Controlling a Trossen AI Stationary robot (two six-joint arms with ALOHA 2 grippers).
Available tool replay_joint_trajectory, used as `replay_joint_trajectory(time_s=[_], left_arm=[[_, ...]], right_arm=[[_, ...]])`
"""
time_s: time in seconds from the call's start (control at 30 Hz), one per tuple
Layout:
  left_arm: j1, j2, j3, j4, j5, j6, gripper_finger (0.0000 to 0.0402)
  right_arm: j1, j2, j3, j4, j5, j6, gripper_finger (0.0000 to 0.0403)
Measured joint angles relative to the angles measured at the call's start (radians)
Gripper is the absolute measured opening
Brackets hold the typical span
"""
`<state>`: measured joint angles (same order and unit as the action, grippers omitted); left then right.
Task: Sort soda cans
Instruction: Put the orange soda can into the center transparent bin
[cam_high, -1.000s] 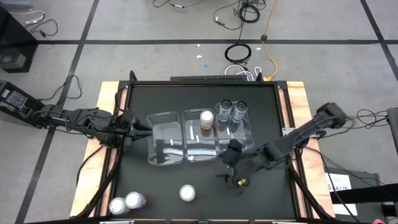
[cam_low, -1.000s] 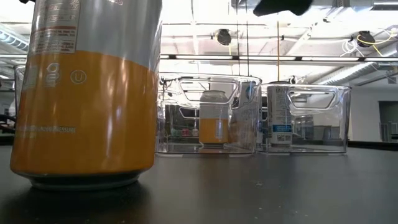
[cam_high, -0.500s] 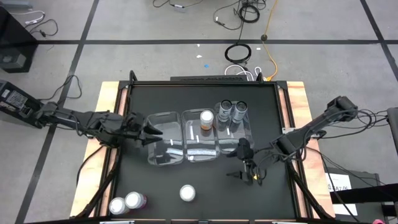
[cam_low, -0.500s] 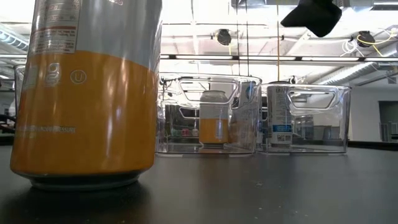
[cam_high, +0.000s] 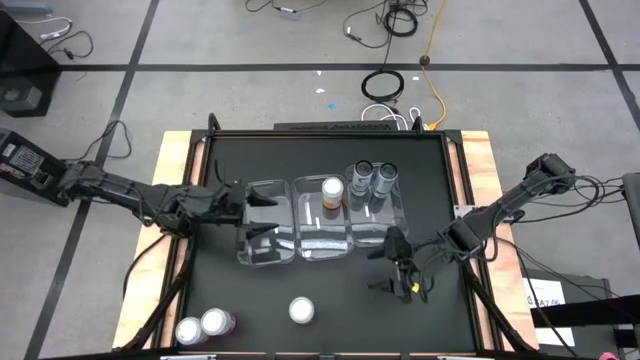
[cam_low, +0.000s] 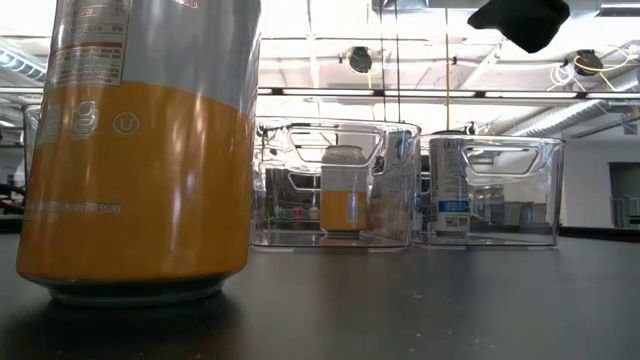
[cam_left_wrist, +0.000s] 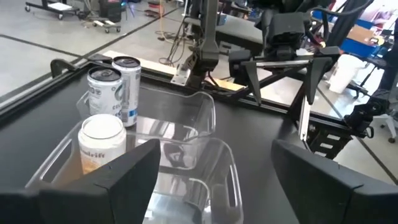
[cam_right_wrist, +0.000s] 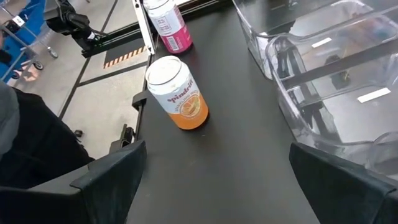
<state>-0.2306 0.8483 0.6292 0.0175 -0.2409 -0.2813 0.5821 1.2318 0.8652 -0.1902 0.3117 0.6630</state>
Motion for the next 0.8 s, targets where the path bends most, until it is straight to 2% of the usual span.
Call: replay_joint_trajectory(time_s=[0.33,0.57,0.67,0.8], left_arm=[[-0.001,0.013,0.0,0.027,0.029,-0.025,0.032],[-0.001,0.009,0.0,0.029,0.011,-0.027,0.0322],[-0.001,0.009,0.0,0.026,0.011,-0.027,0.0341],[-0.001,0.009,0.0,-0.009,-0.002,-0.024,0.039]], right_arm=[[0.009,0.0,0.0,0.009,0.001,0.033,0.0389],[0.009,0.0,0.001,0.023,0.001,0.031,0.0389],[0.009,0.0,0.001,0.025,0.001,0.029,0.0389],[0.009,0.0,0.001,0.026,0.001,0.027,0.0389]])
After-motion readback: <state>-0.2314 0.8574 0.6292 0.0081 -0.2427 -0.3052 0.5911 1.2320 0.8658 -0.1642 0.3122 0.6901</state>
